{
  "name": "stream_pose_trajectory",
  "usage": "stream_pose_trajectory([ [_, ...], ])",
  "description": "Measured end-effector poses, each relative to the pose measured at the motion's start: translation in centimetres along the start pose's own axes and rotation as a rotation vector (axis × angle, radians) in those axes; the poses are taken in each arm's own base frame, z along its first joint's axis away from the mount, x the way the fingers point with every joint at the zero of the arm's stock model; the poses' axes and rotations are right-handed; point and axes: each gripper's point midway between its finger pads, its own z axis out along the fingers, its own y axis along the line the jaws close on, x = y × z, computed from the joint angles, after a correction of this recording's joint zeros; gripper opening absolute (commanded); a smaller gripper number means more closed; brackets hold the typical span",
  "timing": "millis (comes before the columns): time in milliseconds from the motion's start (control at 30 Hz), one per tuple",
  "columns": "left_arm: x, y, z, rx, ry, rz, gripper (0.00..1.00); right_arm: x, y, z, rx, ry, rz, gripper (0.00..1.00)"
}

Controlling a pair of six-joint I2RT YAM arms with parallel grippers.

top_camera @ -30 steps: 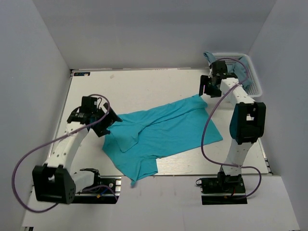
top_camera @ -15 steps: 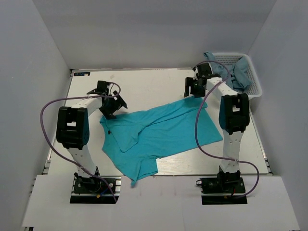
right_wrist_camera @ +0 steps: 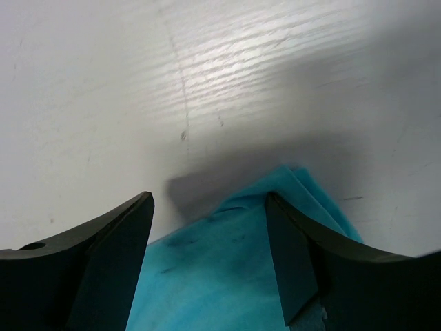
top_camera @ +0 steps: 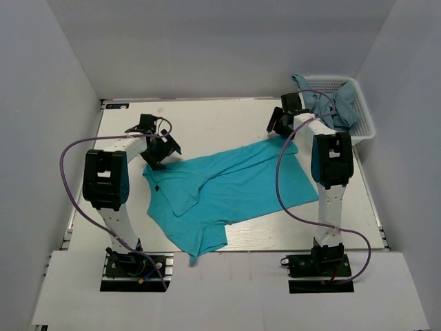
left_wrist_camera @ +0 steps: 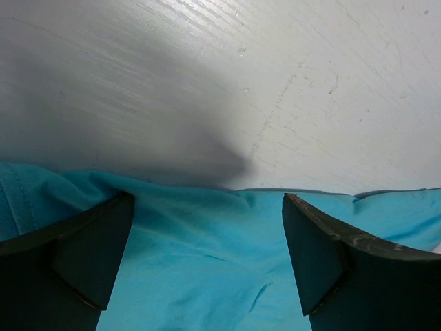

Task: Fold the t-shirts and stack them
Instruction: Fold the flattened tshirt in 1/3 of the way

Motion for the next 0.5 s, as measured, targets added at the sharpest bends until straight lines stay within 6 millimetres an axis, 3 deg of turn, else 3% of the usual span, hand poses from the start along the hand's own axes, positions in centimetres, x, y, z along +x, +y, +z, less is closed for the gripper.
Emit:
stream_pose_trajectory([
  [267,-1.5,-0.5,0.9,-0.062,0.036,-0.031,1.00,-1.2,-0.4,0.6,0.046,-0.056,0.067,0.72],
  [333,-2.9,-1.1,1.5,-0.071,0.035,-0.035,1.00,-1.4,-0.3,0.7,0.042,-0.061,0.071,0.72],
  [500,-8.6,-3.8,3.6,-0.068,-0.052,-0.014,1.00,-1.6,0.0,0.8,0.035,-0.072,0.089,0.72],
])
